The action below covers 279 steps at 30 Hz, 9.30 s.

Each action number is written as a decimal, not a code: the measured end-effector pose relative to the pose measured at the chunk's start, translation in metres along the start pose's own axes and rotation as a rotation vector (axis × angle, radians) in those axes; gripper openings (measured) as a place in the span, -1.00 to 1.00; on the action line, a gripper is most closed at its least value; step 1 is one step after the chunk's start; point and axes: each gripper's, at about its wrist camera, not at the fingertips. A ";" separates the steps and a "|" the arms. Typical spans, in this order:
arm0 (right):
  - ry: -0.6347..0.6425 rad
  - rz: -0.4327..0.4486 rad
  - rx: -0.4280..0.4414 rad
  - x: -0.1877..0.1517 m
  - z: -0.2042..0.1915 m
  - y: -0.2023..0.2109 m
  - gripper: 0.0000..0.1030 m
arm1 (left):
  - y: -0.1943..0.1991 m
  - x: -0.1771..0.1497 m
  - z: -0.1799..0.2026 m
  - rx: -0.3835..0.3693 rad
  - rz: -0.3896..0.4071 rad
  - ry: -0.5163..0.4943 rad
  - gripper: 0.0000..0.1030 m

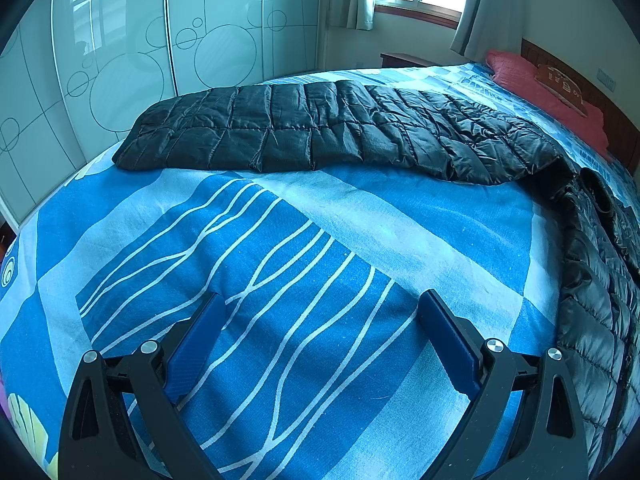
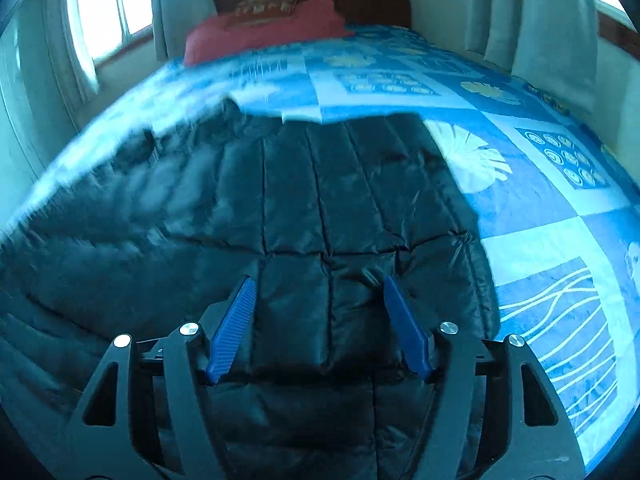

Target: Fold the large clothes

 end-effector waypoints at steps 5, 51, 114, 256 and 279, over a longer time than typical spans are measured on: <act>0.003 0.011 -0.002 -0.007 -0.001 -0.003 0.41 | 0.000 0.000 0.000 -0.003 -0.006 0.002 0.86; 0.016 0.043 0.000 -0.011 0.003 0.001 0.44 | -0.029 0.121 -0.122 -0.142 0.220 0.557 -0.88; -0.031 0.009 0.258 0.022 -0.113 0.026 -0.67 | 0.045 0.062 0.195 -0.475 0.063 -0.235 0.43; -0.394 -0.120 0.331 -0.276 0.098 0.271 -0.63 | 0.124 -0.099 0.031 -0.725 -0.382 -0.002 -0.19; -0.498 0.005 0.583 -0.266 0.115 0.393 -0.78 | 0.227 -0.057 -0.008 -0.988 -0.316 0.071 -0.76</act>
Point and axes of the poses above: each gripper's, at about its wrist camera, not at the fingertips, and y roughly against the way its jaws point, z to its right, x to its top, and after that the axes turned 4 degrees about z, right-handed
